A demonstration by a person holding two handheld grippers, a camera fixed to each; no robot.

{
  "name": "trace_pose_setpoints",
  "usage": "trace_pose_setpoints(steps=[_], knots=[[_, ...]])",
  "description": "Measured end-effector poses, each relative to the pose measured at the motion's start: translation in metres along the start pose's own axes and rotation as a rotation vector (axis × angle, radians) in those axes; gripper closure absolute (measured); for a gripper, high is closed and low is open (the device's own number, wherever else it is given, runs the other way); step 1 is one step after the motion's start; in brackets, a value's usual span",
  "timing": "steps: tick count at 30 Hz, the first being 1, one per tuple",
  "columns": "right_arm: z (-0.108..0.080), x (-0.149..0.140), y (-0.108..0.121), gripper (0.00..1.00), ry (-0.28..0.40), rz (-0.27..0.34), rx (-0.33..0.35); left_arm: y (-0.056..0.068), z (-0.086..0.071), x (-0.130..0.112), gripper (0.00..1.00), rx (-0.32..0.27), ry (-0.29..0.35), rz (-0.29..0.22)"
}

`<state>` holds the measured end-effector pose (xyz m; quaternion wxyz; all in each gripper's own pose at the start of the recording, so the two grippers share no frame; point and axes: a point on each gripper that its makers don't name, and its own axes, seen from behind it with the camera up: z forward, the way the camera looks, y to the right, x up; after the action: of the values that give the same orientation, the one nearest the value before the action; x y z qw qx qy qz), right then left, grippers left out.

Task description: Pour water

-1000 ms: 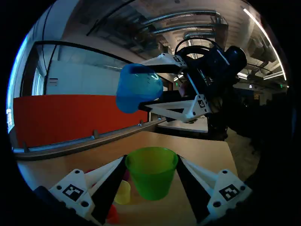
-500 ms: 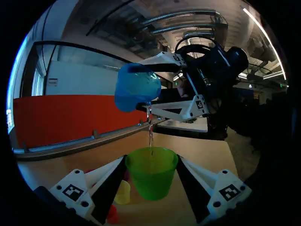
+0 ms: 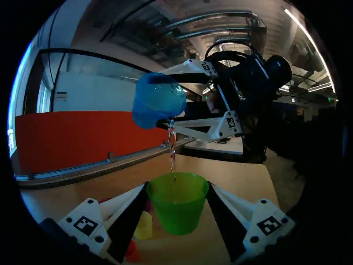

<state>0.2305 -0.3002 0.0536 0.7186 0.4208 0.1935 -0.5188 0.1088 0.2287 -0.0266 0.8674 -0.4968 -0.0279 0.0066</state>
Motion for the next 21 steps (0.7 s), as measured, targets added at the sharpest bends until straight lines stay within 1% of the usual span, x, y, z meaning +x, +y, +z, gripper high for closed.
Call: trace_pose_setpoints(steps=[11,21], knots=[[-0.0017,0.0009,0.0056,0.09,-0.002,-0.028,-0.015,-0.0005,0.0011,0.0013,0.10,0.000,-0.001,0.002],[-0.0011,0.0025,0.0059,0.09,-0.002,-0.054,-0.019,0.0005,0.0006,-0.0001,0.10,0.000,-0.006,0.006]])
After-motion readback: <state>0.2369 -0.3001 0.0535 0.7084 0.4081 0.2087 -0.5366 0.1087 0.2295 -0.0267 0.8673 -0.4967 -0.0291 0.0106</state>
